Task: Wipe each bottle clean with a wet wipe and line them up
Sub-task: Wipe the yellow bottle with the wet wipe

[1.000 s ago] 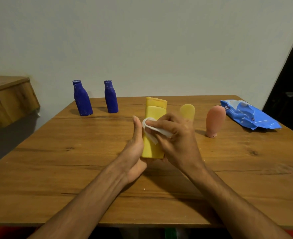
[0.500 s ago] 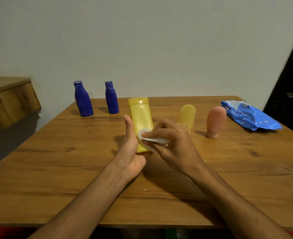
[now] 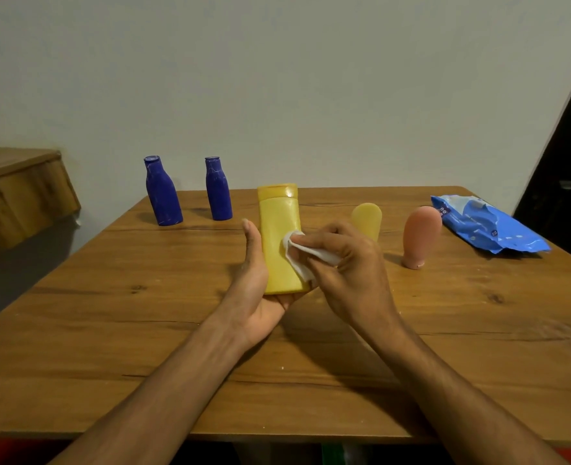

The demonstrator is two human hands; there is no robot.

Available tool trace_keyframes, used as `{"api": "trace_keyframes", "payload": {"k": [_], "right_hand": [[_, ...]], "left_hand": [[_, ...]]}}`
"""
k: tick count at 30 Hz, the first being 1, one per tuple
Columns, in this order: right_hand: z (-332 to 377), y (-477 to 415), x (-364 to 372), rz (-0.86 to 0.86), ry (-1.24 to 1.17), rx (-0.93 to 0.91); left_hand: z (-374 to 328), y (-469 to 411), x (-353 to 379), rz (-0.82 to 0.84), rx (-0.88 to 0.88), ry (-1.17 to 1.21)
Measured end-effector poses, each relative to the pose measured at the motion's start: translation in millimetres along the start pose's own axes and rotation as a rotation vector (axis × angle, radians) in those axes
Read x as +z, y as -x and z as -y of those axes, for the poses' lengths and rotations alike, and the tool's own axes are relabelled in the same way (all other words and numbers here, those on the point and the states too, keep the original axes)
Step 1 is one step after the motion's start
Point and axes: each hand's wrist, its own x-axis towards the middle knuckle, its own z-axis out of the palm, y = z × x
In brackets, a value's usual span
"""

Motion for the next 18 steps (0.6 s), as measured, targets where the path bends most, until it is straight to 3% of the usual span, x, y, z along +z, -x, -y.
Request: {"api": "trace_keyframes", "payload": {"k": [7, 14, 18], "right_hand": [[-4.4, -4.0, -7.8, -0.075, 0.014, 0.065], [-2.6, 0.6, -3.4, 0.109, 0.122, 0.021], [1.1, -0.6, -5.9, 0.206, 0.076, 0.069]], "left_hand": [[5.1, 3.3, 3.7, 0.098, -0.027, -0.081], [4.9, -3.8, -0.2, -0.078, 0.032, -0.039], [3.1, -4.9, -1.3, -0.091, 0.052, 0.022]]}}
